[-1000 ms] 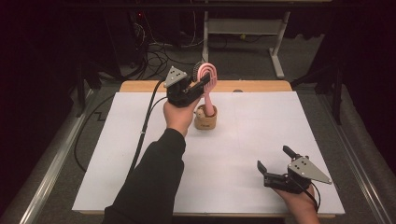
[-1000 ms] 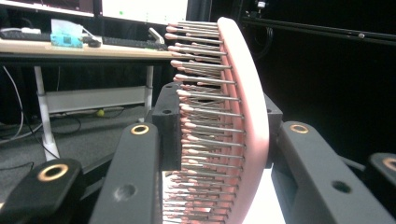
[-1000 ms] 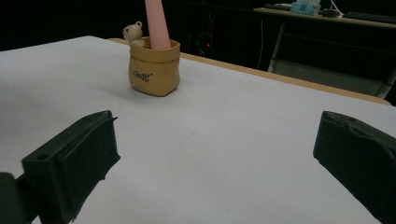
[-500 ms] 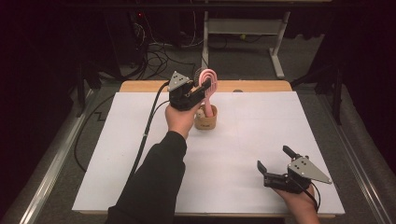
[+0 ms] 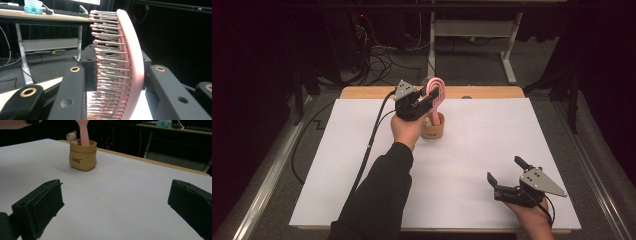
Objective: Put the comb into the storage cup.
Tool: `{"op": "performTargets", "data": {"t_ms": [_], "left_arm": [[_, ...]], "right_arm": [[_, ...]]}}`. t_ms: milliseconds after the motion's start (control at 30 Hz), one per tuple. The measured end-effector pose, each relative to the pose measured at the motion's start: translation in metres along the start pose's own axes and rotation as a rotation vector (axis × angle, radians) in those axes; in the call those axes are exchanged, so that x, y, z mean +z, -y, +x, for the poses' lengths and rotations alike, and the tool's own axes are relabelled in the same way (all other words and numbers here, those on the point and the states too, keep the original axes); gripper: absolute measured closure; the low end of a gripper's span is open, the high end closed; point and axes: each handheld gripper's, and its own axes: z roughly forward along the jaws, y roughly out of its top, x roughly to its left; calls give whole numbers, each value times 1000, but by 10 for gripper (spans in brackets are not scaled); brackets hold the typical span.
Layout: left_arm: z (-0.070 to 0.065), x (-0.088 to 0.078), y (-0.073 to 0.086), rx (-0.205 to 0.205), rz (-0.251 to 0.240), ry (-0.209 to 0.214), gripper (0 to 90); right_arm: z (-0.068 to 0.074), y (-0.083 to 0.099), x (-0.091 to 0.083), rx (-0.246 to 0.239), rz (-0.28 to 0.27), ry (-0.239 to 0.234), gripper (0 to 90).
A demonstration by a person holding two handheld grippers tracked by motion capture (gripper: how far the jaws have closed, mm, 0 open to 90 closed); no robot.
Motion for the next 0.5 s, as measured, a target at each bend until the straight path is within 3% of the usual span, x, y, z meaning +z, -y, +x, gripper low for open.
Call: {"op": "performTargets", "data": {"t_ms": [500], "left_arm": [[-4, 8, 7, 3, 18, -6, 630]], "right_arm": [[-1, 0, 0, 4, -1, 4, 1]]}}
